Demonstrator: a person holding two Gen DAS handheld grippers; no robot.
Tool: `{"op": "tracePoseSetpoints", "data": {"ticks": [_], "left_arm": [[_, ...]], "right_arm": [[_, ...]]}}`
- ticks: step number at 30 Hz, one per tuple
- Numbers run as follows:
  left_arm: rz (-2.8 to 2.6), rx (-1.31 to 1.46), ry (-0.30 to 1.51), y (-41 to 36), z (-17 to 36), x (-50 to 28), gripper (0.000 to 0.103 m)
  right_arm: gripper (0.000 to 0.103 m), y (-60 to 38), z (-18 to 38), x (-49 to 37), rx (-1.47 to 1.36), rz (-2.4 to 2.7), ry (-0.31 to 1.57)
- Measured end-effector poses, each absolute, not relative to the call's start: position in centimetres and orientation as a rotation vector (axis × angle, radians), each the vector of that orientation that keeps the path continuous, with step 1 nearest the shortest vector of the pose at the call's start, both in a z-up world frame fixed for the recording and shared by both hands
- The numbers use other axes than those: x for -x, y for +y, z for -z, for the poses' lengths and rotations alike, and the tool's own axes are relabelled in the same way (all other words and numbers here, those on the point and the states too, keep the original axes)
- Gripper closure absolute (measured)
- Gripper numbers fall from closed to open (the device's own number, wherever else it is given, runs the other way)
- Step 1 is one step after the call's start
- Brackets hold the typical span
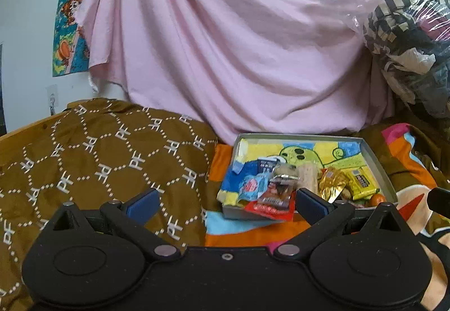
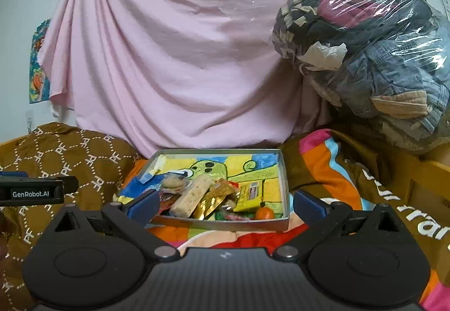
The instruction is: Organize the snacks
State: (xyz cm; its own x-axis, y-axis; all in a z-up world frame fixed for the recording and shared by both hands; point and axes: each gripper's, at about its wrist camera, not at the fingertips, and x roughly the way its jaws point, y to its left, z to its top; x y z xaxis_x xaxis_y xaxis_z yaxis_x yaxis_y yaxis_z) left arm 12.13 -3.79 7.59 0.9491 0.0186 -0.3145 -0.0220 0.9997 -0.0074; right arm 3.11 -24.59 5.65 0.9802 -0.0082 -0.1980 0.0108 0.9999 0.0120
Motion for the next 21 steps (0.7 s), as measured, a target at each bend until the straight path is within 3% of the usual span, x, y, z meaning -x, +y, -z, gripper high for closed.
{"op": "tracePoseSetpoints", "data": {"ticks": [21], "left_arm": [[-0.063, 0.021, 0.361, -1.2, -3.8, -6.7, 0.001]], "right_arm": [[0.000, -22.0, -2.3, -0.2, 0.004, -0.056, 0.252]]}}
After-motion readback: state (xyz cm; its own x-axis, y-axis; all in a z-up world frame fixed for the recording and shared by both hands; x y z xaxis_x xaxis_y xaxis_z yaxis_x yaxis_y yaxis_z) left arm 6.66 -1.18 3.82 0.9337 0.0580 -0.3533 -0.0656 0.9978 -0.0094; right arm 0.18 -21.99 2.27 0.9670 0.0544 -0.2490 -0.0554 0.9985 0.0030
